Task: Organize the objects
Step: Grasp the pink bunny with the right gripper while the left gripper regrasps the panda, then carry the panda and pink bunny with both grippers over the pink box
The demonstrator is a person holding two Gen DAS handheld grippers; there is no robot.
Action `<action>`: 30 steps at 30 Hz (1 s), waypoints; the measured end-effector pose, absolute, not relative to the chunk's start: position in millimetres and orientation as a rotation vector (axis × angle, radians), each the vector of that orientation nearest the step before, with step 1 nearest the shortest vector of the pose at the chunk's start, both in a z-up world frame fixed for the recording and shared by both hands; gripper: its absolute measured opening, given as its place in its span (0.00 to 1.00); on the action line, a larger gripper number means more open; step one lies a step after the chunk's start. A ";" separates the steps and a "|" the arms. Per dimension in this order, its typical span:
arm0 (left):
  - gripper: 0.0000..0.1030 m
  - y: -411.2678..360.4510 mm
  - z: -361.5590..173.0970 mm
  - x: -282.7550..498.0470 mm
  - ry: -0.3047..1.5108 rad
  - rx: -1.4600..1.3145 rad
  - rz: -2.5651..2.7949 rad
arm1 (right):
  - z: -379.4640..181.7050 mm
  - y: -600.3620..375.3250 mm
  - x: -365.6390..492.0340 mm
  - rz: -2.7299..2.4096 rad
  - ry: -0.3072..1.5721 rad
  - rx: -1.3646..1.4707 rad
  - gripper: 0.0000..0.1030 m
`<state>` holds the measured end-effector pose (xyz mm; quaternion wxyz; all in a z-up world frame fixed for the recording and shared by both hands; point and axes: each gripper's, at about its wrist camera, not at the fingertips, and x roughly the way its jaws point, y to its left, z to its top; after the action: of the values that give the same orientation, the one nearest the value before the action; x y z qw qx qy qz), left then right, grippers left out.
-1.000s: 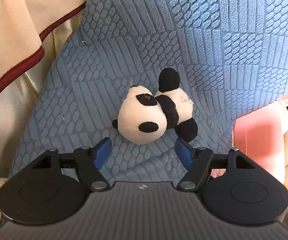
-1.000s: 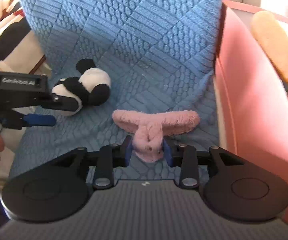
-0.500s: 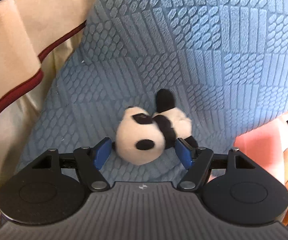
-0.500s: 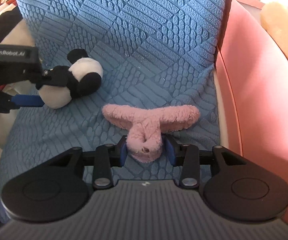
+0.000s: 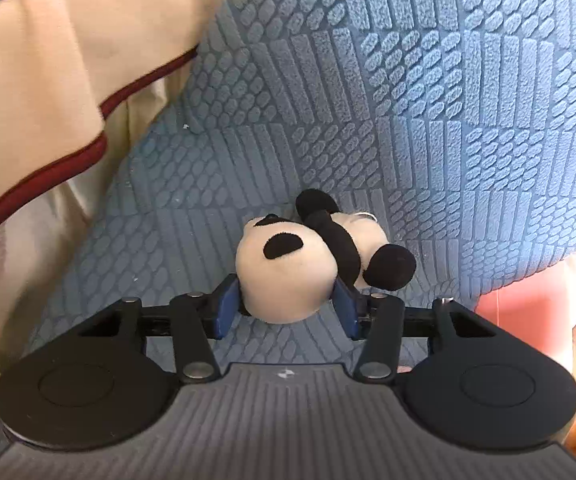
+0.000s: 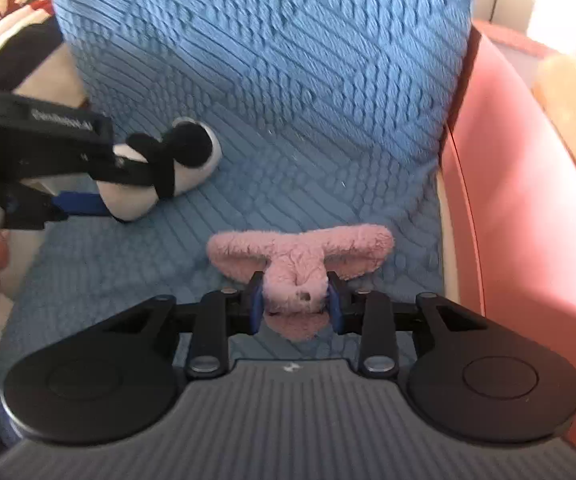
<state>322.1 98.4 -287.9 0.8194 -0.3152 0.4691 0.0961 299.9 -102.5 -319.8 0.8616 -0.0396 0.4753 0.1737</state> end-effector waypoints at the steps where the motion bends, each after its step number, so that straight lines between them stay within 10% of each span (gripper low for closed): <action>1: 0.54 98.2 -285.6 318.8 0.997 -0.679 0.205 | -317.3 -102.1 298.4 0.370 0.989 -0.080 0.33; 30: 0.54 75.9 -236.9 234.0 0.879 -0.698 0.087 | -240.7 -142.2 248.7 0.358 0.900 -0.009 0.33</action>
<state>234.0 75.9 -236.9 0.8457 -0.3311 0.4164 0.0415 248.7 -142.2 -240.7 0.8850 -0.0045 0.4325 0.1723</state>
